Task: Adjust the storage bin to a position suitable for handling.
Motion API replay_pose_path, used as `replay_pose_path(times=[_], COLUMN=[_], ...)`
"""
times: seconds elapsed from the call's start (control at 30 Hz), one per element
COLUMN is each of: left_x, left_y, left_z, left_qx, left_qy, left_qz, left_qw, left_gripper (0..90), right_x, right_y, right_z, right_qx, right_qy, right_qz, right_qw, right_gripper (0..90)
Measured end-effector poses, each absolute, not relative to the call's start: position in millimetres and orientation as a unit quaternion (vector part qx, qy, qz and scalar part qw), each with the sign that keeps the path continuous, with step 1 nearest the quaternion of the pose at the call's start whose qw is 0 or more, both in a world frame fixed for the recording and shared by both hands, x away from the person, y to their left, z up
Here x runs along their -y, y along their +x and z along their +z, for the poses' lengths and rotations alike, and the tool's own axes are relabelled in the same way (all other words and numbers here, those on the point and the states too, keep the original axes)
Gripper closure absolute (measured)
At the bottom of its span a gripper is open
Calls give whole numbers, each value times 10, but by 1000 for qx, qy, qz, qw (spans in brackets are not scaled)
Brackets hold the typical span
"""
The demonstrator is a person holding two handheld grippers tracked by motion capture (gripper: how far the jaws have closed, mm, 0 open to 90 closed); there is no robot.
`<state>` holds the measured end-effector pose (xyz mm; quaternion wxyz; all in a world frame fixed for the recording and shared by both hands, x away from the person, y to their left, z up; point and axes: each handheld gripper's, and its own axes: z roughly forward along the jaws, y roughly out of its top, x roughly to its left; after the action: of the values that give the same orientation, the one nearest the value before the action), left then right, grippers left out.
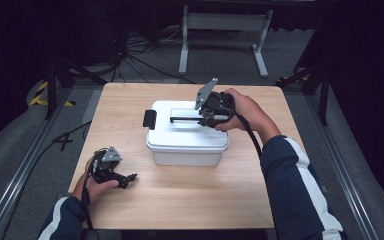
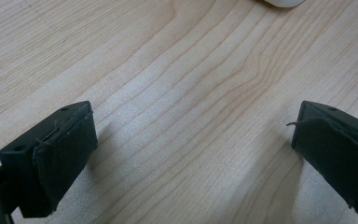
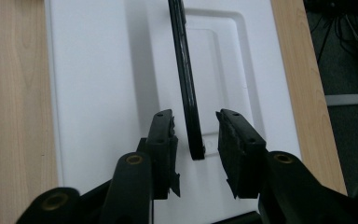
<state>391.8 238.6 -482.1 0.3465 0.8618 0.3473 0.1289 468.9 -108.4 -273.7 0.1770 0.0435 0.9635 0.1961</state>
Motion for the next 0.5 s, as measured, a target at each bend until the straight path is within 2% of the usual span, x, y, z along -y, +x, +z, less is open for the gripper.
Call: replay_pose_path(times=[0.3,0.5], left_x=[-2385,-2385], left_y=[3917,3917], left_z=[-4821,-4821], left_qx=[-348,-348], left_qy=[862,862], left_qz=[129,129], left_qw=[346,346], left_gripper=[4,4], right_x=[932,952], right_y=[4715,4732], right_z=[-2819,-2813], right_qx=[-967,-964], right_qy=[32,35], right_qz=[178,188], right_qw=[181,182], right_gripper=[819,834])
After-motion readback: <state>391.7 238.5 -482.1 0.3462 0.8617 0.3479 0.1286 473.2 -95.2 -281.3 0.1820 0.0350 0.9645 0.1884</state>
